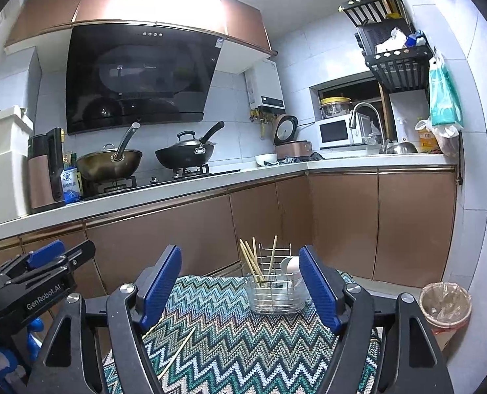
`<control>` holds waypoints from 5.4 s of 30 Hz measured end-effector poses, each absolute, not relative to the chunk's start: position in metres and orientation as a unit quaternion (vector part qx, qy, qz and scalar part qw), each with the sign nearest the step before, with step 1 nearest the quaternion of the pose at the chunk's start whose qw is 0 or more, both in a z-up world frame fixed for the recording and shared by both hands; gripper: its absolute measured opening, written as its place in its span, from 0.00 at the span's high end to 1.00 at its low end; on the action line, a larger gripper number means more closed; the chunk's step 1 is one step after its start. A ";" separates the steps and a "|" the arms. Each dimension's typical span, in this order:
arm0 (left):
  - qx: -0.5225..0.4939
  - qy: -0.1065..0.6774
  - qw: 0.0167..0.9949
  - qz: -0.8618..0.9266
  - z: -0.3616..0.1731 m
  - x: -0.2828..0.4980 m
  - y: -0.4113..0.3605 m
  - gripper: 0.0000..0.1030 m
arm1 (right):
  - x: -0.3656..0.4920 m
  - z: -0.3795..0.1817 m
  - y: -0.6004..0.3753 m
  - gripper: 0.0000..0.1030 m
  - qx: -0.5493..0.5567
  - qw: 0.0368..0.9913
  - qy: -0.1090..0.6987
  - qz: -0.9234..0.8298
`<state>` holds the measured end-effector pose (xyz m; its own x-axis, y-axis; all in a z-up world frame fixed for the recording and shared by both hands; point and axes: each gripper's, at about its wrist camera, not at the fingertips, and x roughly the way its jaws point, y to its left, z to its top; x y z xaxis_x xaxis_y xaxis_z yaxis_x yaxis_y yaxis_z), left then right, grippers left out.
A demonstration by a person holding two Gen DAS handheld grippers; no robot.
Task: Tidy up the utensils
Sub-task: 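Open both tools and withdraw them from the holder, then grasp a chopstick with the right tool while the left grasps the last chopstick, then carry both chopsticks up toward the utensil holder with both tools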
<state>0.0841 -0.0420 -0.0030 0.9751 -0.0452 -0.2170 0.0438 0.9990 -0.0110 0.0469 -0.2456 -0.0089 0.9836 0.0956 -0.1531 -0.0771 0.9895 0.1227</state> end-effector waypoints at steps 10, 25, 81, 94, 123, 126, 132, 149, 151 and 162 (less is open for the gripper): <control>-0.002 0.088 0.996 -0.002 0.001 0.065 -0.030 0.43 | 0.038 -0.004 -0.234 0.30 0.045 0.996 0.069 0.046; -0.002 0.096 0.995 0.006 -0.008 0.075 -0.016 0.42 | 0.056 -0.014 -0.220 0.30 0.032 0.993 0.094 0.059; -0.049 0.553 0.824 -0.117 -0.236 0.375 0.074 0.95 | 0.349 -0.232 -0.116 0.94 0.087 0.815 0.538 0.198; -0.054 0.480 0.868 -0.113 -0.168 0.307 0.076 0.96 | 0.258 -0.147 -0.154 0.95 0.101 0.870 0.428 0.224; -0.050 0.334 0.930 -0.145 -0.049 0.174 0.039 0.96 | 0.125 -0.054 -0.237 0.95 0.112 0.940 0.276 0.169; -0.043 0.322 0.935 -0.142 -0.046 0.167 0.028 0.96 | 0.119 -0.053 -0.245 0.95 0.114 0.943 0.267 0.164; -0.022 0.288 0.947 -0.138 -0.042 0.147 0.001 0.96 | 0.108 -0.053 -0.255 0.95 0.116 0.947 0.254 0.156; 0.041 0.238 0.960 -0.140 -0.052 0.115 -0.056 0.96 | 0.094 -0.070 -0.282 0.95 0.124 0.951 0.252 0.129; 0.047 0.233 0.961 -0.142 -0.051 0.115 -0.061 0.96 | 0.096 -0.071 -0.285 0.95 0.125 0.951 0.252 0.128; 0.062 0.234 0.957 -0.159 -0.057 0.132 -0.092 0.96 | 0.107 -0.077 -0.298 0.95 0.129 0.951 0.254 0.123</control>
<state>0.1324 -0.0919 -0.0569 0.8403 -0.2758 -0.4668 0.3334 0.9418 0.0438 0.1072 -0.2982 -0.0774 0.8406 0.2993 -0.4514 -0.1679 0.9364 0.3083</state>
